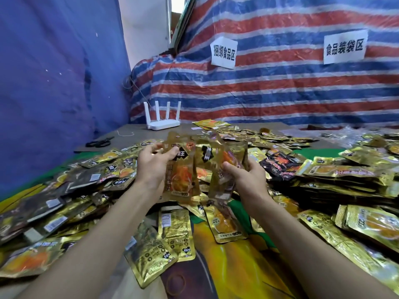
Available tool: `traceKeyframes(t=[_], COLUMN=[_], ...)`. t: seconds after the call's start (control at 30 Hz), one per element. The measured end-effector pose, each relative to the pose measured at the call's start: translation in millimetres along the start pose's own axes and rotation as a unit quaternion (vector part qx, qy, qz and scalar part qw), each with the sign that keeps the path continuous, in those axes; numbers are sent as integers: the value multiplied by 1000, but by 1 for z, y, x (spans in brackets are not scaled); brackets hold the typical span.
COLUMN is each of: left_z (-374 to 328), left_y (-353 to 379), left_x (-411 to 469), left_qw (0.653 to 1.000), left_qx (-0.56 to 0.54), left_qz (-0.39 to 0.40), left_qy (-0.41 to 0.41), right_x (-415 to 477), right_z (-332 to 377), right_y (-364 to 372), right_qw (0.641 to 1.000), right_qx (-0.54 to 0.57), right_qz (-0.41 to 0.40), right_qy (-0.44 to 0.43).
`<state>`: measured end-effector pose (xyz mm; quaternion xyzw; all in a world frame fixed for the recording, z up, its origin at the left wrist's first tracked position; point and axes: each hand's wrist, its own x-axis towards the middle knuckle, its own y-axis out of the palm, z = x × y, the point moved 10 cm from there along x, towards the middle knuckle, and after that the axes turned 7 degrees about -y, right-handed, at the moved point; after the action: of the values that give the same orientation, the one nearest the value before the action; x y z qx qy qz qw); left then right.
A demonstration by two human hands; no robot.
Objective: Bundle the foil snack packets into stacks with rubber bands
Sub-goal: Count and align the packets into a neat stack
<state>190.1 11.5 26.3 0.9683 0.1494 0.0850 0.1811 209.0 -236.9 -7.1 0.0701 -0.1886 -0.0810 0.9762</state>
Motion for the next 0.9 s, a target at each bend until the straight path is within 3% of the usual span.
traceKeyframes(t=[0.13, 0.23, 0.5, 0.63, 0.77, 0.9], left_z=[12, 17, 42, 48, 55, 46], left_y=[-1, 2, 25, 22, 14, 5], left_x=[-2, -3, -16, -18, -16, -13], left_qw=[999, 999, 996, 997, 997, 999], left_qx=[-33, -24, -50, -12, -17, -39], left_qz=[26, 37, 76, 68, 39, 2], left_qy=[-24, -22, -22, -29, -60, -15], right_x=[0, -2, -28, -42, -44, -35], right_z=[-11, -12, -9, -22, -23, -19], right_y=[0, 14, 60, 68, 71, 63], right_qw=[994, 986, 975, 954, 936, 938], right_qx=[94, 149, 136, 163, 230, 260], right_qz=[-16, 46, 170, 220, 215, 177], right_qy=[45, 53, 32, 124, 155, 148])
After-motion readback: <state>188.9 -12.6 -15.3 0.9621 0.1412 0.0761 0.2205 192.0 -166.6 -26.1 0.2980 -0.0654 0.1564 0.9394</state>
